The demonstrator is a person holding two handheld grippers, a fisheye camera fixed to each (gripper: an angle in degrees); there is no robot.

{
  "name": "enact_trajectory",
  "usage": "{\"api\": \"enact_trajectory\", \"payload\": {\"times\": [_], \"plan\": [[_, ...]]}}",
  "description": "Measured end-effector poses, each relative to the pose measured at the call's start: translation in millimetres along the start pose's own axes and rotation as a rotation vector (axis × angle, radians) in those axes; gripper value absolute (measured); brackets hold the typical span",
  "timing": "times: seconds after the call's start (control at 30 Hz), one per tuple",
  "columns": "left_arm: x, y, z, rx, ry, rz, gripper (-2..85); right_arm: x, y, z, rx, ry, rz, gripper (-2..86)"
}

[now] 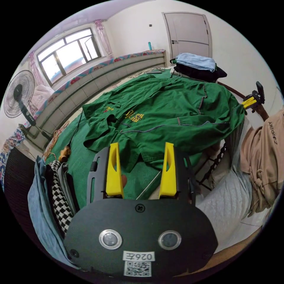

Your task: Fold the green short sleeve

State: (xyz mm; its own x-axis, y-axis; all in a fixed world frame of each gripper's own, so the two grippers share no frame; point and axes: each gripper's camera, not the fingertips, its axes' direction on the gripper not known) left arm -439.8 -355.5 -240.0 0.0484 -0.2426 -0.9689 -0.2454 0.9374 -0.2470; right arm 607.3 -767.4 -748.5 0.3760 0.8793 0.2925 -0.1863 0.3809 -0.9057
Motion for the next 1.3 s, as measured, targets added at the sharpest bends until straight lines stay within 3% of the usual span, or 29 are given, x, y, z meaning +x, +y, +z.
{"api": "enact_trajectory", "payload": {"times": [0.17, 0.33, 0.43, 0.5, 0.57, 0.7, 0.8, 0.83, 0.93, 1.03, 1.17, 1.3], "plan": [[7, -20, 21, -0.086, -0.032, 0.113, 20.3, 31, -22, -45, 0.211, 0.030, 0.043, -1.6], [11, -55, 52, -0.223, 0.090, 0.216, 22.4, 76, -65, -70, 0.295, 0.146, 0.067, -1.6], [1, -63, 36, -0.104, 0.215, 0.176, 23.6, 109, -105, -73, 0.283, 0.221, 0.074, -1.6], [-1, -63, 31, -0.033, 0.184, 0.188, 23.8, 135, -133, -72, 0.275, 0.260, 0.073, -1.6], [0, -67, 42, -0.073, 0.136, 0.231, 24.0, 179, -176, -63, 0.246, 0.273, 0.074, -1.6], [-13, -82, 99, -0.339, 0.101, 0.285, 24.2, 261, -238, -20, 0.117, 0.274, 0.140, -1.6], [-35, -92, 125, -0.402, 0.197, 0.251, 22.6, 331, -269, 39, -0.051, 0.208, 0.236, -1.6], [-47, -96, 129, -0.428, 0.244, 0.231, 18.2, 354, -273, 59, -0.100, 0.166, 0.270, -1.6], [-69, -102, 122, -0.455, 0.189, 0.229, 6.0, 393, -265, 94, -0.134, 0.038, 0.308, -1.6], [-84, -105, 106, -0.402, 0.171, 0.260, 2.5, 416, -247, 101, -0.173, -0.081, 0.263, -1.6], [-116, -110, 83, -0.272, 0.290, 0.246, 1.4, 463, -221, 78, -0.024, -0.326, 0.259, -1.5], [-201, -117, 76, -0.067, 0.593, 0.058, 2.6, 529, -223, 74, 0.102, -0.409, 0.399, -0.7]]}}
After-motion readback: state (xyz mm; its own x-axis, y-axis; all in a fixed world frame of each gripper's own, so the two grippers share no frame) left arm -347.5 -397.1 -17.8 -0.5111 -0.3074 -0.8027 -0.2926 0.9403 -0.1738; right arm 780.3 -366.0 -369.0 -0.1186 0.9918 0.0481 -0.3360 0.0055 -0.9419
